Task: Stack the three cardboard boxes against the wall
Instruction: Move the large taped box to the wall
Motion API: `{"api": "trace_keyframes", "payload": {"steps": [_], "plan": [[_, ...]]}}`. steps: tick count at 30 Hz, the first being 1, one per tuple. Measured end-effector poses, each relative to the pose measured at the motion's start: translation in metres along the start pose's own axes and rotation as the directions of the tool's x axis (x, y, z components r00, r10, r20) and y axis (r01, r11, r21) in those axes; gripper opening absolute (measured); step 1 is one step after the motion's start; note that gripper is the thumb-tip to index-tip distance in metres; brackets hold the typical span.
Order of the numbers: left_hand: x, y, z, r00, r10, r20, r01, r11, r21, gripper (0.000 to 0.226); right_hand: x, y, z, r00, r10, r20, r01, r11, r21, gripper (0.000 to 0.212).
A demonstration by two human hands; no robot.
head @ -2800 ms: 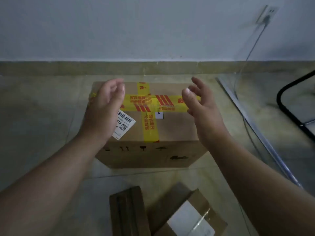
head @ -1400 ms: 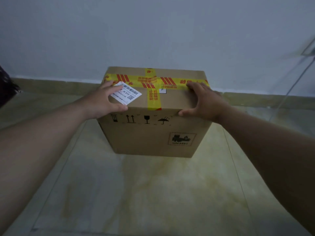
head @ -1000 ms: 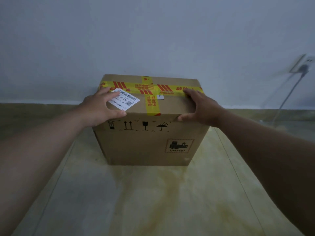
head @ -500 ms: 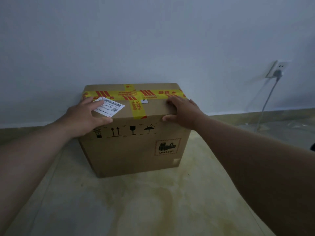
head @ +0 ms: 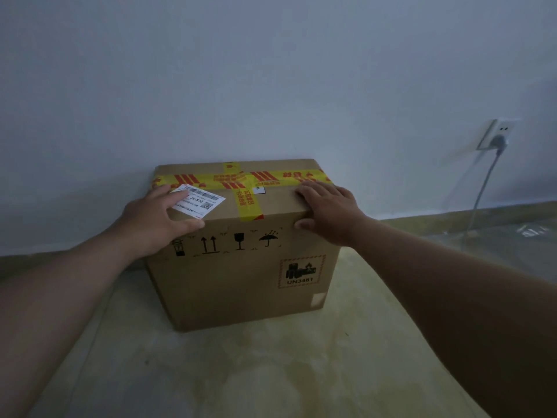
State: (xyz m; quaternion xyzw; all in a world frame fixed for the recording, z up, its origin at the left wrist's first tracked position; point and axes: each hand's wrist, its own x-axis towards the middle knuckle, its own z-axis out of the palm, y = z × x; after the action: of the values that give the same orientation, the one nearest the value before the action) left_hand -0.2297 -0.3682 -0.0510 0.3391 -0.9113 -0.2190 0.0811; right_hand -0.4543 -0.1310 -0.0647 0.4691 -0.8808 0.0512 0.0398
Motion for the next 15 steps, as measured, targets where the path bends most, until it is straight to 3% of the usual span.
{"api": "trace_keyframes", "payload": {"steps": [5,9,12,15], "plan": [[0.000,-0.009,0.003,1.000,0.000,0.003,0.000,1.000,0.028,0.092,-0.006,-0.004,0.003,1.000,0.014,-0.005,-0.014,1.000,-0.025,0.076],[-0.005,-0.006,0.004,0.998,-0.055,0.027,0.051,0.991,0.122,0.098,-0.023,-0.021,0.010,0.989,0.137,-0.062,-0.139,0.990,-0.017,0.077],[-0.025,0.007,0.011,0.995,-0.090,-0.054,0.098,0.979,0.181,0.093,-0.048,-0.041,0.011,0.946,0.265,-0.186,-0.215,0.944,0.251,0.074],[-0.064,0.029,0.021,0.959,0.032,-0.281,-0.009,0.997,0.083,0.083,-0.076,-0.058,0.006,0.880,0.427,-0.209,-0.213,0.747,0.629,0.075]]}}
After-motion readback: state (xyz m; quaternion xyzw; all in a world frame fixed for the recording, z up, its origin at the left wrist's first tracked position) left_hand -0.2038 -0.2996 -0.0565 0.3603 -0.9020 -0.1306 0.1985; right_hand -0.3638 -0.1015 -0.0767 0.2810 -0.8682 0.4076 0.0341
